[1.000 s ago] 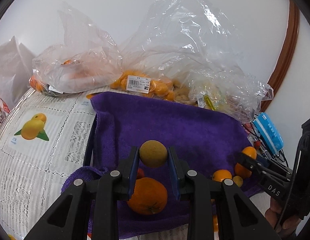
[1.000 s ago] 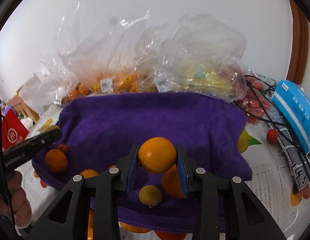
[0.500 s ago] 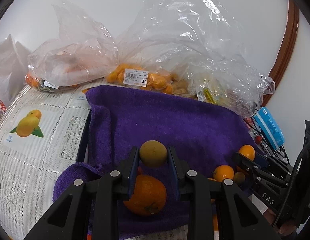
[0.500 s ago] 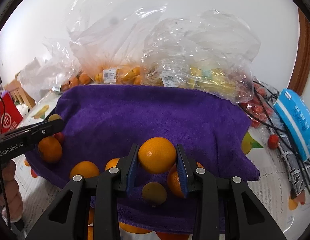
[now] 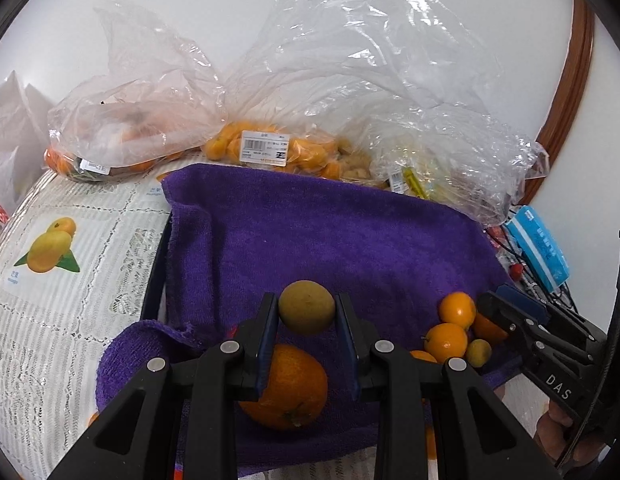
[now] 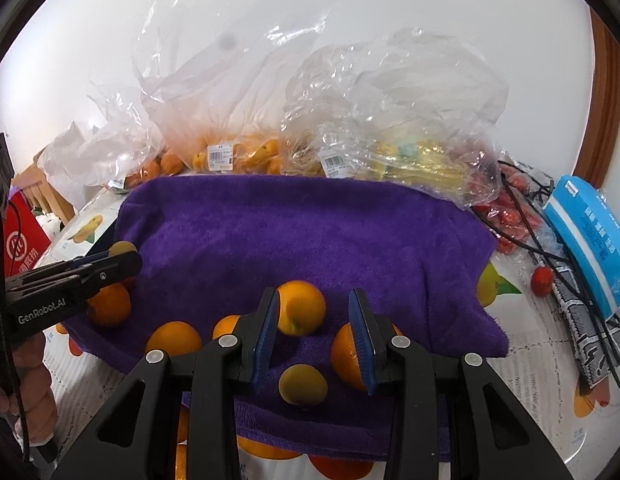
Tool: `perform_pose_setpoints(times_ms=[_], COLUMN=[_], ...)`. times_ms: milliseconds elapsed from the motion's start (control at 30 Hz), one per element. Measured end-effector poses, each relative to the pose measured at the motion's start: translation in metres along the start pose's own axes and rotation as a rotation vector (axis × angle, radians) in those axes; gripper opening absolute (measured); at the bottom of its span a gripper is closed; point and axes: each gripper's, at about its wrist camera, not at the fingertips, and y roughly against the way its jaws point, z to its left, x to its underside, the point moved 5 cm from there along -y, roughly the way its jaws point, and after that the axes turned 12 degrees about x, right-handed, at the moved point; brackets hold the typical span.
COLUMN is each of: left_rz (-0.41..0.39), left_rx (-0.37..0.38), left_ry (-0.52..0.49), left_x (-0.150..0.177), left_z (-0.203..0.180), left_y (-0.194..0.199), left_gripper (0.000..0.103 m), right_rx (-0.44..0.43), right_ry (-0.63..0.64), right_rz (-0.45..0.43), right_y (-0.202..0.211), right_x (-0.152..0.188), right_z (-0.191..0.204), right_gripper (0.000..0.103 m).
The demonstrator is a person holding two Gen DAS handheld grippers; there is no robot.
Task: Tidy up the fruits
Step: 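Lower both held fruits onto the purple towel and open both tools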
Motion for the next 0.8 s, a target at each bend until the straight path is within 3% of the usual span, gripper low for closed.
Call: perform_pose_setpoints(times_ms=[167,233,300,467,667,800], left_rz=[-0.029,-0.048,-0.062,-0.076,-0.118,-0.123], left_rx=[0.019,0.018,0.018,0.010,-0.052,-0.066], left_ry=[-0.027,-0.048,-0.061,-0.071,-0.063,-0.067], left_x=[-0.001,-0.002,-0.003,-0.003,0.001,0.012], left_z=[-0.011,-0.017,-0.021,-0.024,-0.023,-0.021], left_y=[0.007,0.012,0.015,0.023,0.035,0.046], left_gripper=[0.029,0.041,0.045,0.047,0.048,0.048], right_rx=[0.006,0.009,0.018,0.021,0.041,0.040], right_ry=[-0.017,-0.023,-0.029,-0.041,-0.087,-0.099], right_rz=[-0.021,-0.027,-0.034,-0.058,-0.085,-0.064], right_y=[0.010,0.012,0.015,0.023,0.035,0.045], right_x=[-0.004,-0.004,-0.005,-0.007,-0.008,-0.002], right_z=[-0.004,-0.005,-0.006,-0.008,-0.012,-0.013], right_gripper=[0.038,0.040,0.043,0.043,0.043,0.043])
